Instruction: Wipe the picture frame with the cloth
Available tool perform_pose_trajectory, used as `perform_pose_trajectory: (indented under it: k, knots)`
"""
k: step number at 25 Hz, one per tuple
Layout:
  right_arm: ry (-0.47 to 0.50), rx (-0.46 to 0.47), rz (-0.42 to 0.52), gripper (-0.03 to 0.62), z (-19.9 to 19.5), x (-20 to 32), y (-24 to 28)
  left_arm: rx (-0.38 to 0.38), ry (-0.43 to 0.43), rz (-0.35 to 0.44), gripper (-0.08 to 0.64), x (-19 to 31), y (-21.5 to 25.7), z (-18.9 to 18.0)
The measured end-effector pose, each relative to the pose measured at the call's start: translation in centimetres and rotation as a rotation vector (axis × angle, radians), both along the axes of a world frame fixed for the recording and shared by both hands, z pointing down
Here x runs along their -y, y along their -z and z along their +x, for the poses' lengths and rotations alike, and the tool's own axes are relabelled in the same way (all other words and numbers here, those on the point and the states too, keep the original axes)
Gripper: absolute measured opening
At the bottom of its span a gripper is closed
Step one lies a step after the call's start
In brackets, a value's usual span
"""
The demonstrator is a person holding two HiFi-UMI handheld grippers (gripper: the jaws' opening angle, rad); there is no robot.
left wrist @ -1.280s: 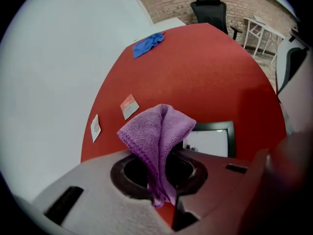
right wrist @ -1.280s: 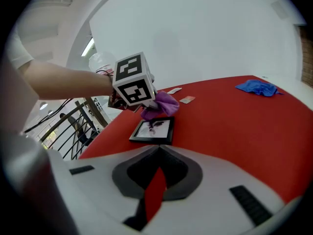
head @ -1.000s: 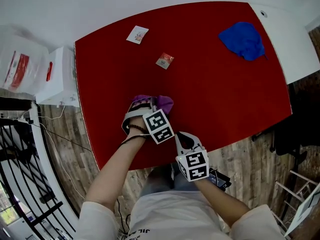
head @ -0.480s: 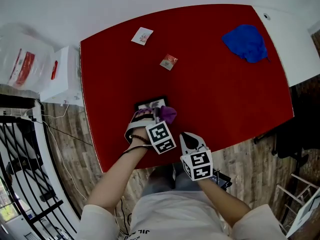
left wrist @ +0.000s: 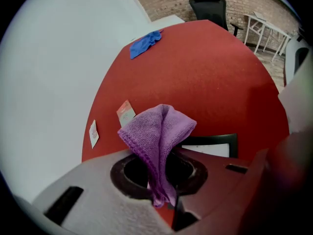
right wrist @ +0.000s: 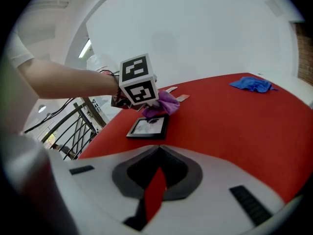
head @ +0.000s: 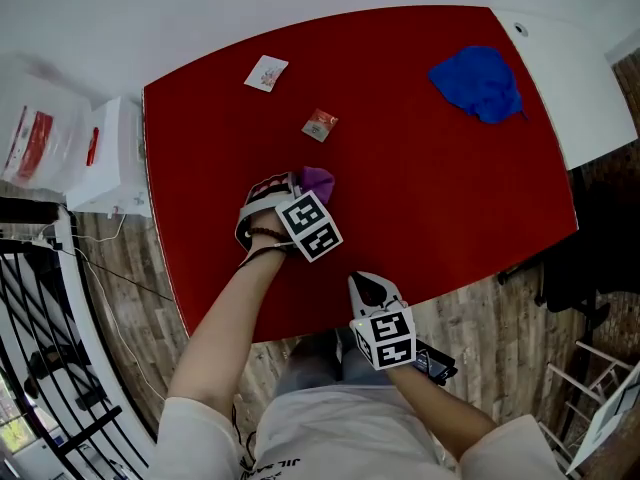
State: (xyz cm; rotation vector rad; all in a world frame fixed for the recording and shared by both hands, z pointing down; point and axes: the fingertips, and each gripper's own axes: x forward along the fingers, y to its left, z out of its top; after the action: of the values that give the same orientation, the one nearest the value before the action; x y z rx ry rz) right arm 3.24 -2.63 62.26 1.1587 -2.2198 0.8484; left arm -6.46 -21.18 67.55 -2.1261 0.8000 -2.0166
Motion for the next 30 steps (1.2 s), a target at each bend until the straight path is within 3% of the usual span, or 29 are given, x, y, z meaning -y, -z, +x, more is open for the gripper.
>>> perform_pose_trajectory:
  k: [12, 18, 26, 30]
  knots:
    - [-0.02, -0.015, 0.009, 0.005, 1.5, 2.0, -0.8, -0.007, -0.134, -0.01, 0.063, -9.6, -1.0, 2.5]
    - [-0.001, -0.02, 0.011, 0.005, 1.0, 1.8, -0.7, -0.035, -0.131, -0.004, 0.063, -9.9, -0.9, 2.5]
    - [0.031, -0.031, 0.03, 0.005, 0.6, 1.2, 0.6, -0.301, 0.077, 0.071, 0.063, -7.7, 5.2, 1.3]
    - [0.042, -0.024, 0.063, 0.005, 0.4, 1.6, 2.9, -0.544, 0.301, 0.12, 0.063, -9.9, 9.1, -0.3]
